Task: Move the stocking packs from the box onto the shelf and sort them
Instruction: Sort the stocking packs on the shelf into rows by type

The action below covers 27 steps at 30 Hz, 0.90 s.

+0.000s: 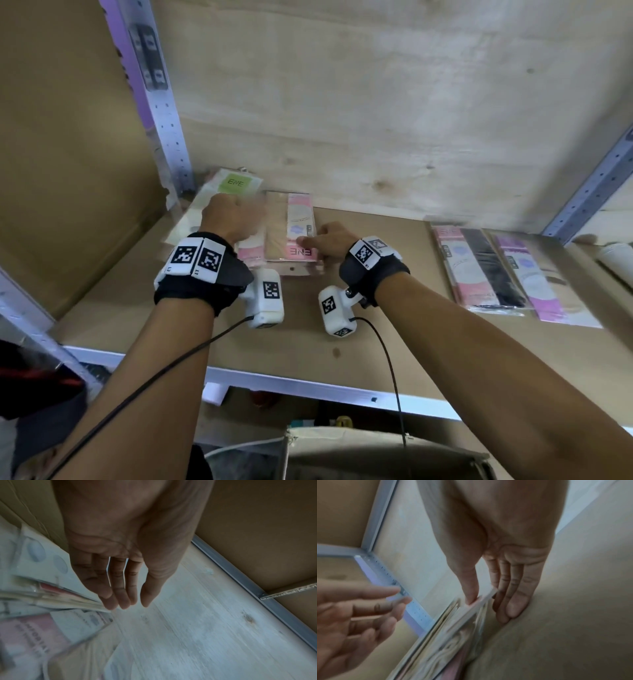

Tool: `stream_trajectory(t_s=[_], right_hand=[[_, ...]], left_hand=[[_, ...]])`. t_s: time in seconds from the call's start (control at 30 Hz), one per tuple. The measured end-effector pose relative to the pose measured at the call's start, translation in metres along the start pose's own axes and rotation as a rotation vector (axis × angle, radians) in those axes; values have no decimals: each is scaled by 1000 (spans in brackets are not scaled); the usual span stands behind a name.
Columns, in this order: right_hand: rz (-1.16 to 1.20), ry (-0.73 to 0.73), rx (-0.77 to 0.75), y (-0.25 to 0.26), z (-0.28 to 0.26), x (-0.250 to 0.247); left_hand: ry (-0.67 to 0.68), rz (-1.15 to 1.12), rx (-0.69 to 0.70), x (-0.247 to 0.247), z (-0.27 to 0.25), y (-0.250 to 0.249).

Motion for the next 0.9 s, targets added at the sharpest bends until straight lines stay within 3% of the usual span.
stream_trajectory(t_s=[0.1, 0.27, 0.43, 0.67, 0.77, 0.9], right_hand=[[113, -27, -22, -12, -29, -26], [311, 48, -47, -41, -86, -66], [351, 74, -52, -70, -137, -107], [357, 131, 8, -112, -170, -140], [348, 144, 26, -123, -175, -146], [508, 71, 35, -135, -179, -159]], left_hand=[[35, 6, 22, 13, -8, -3], [89, 107, 46, 41, -22, -10], [114, 177, 167, 69, -42, -27], [412, 267, 247, 128, -72, -36], [475, 237, 223, 143, -79, -35], [453, 105, 142, 150, -82, -34]])
Point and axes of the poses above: each hand's wrist, its own z-axis towards the middle knuckle, its own x-axis out of the palm, y = z × x, the point moved 5 cm from there along z, towards the middle knuckle, and after that the axes turned 4 degrees about -x, right-handed, at the moved point
